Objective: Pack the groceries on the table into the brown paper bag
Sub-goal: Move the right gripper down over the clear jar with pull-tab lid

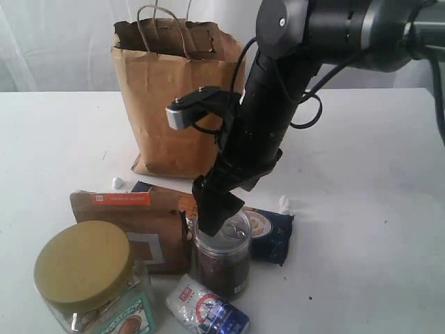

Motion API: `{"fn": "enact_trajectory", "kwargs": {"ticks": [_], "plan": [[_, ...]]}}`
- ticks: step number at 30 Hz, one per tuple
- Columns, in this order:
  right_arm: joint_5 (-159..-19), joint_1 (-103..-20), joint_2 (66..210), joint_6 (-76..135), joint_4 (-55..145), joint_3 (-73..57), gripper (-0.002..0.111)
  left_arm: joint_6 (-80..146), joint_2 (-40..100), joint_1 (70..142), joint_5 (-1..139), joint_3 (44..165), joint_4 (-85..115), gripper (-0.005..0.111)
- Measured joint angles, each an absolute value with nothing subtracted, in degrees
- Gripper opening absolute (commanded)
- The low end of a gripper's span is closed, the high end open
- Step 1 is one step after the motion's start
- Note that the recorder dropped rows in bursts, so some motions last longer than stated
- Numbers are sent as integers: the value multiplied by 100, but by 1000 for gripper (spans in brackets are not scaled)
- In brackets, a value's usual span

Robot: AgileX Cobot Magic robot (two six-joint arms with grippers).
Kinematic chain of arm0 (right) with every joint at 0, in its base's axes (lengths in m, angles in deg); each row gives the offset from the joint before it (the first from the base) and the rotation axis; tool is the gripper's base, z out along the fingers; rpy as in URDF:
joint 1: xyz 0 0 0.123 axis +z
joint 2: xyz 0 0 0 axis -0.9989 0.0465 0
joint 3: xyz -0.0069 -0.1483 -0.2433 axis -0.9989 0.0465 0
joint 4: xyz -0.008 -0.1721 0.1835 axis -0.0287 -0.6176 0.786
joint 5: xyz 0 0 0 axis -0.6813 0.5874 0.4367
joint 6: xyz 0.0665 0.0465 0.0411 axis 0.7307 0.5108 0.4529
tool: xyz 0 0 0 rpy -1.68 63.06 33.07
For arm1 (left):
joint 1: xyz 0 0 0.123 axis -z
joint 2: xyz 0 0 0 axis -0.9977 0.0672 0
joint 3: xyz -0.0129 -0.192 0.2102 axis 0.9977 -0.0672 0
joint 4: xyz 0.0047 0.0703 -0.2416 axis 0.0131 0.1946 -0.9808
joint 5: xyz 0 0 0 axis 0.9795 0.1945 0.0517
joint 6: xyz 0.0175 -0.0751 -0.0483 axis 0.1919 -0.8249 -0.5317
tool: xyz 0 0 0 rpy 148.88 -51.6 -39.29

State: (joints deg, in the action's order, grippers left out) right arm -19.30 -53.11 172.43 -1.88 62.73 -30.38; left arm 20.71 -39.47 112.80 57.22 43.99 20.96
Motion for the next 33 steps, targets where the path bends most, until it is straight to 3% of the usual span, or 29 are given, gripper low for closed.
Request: {"fn": "enact_trajectory", "kwargs": {"ticks": [33], "plan": [[-1892, -4772, 17474, 255, 5831, -3096, 96, 2071, -3947, 11280, 5722, 4399, 2096, 0]]}}
